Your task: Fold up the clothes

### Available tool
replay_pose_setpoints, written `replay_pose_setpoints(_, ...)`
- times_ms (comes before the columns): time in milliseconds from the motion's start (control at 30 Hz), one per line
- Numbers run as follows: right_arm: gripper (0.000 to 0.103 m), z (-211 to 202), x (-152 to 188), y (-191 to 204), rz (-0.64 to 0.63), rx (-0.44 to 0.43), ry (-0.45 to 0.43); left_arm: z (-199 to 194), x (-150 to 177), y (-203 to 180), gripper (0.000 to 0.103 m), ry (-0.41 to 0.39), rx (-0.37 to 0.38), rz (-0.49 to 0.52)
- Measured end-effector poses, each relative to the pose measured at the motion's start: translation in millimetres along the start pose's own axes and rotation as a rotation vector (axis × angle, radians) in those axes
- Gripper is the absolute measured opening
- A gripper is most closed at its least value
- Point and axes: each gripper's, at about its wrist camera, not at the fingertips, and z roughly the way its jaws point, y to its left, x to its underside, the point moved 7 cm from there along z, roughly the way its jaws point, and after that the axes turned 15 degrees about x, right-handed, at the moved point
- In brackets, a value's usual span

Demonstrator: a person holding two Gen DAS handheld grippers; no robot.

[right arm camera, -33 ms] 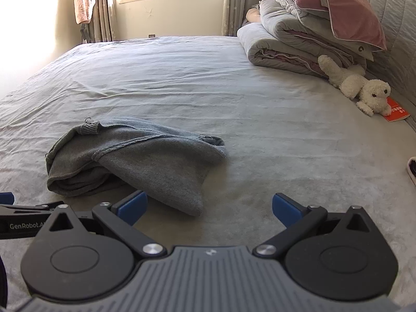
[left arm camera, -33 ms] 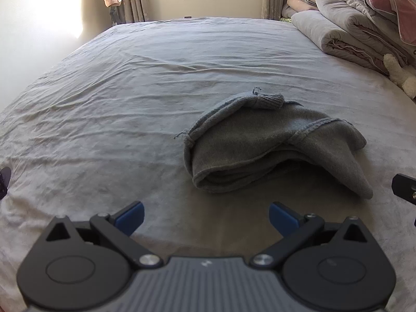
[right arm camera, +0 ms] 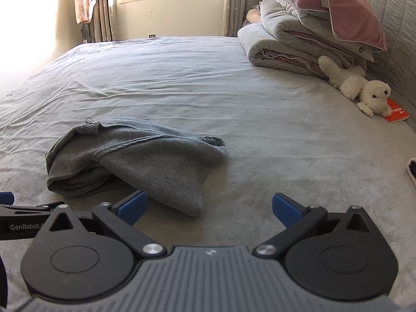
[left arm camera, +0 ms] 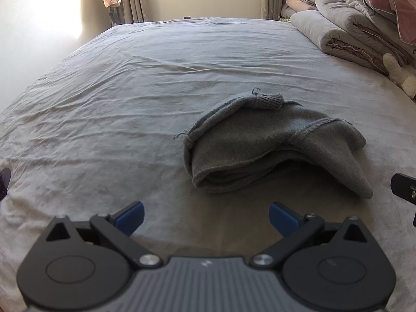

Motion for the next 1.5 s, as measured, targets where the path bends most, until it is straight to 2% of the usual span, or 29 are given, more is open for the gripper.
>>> replay_pose_setpoints(300,0.103,11,4,13,-0.051,0.02,0.018,3,0,2,0.102,0.005,0.013,-0.013)
replay_pose_setpoints(1500,0.103,14,9,20,-0.046,-0.018,0.063,6,2,15,0.102,0.026,0.034,-0.069)
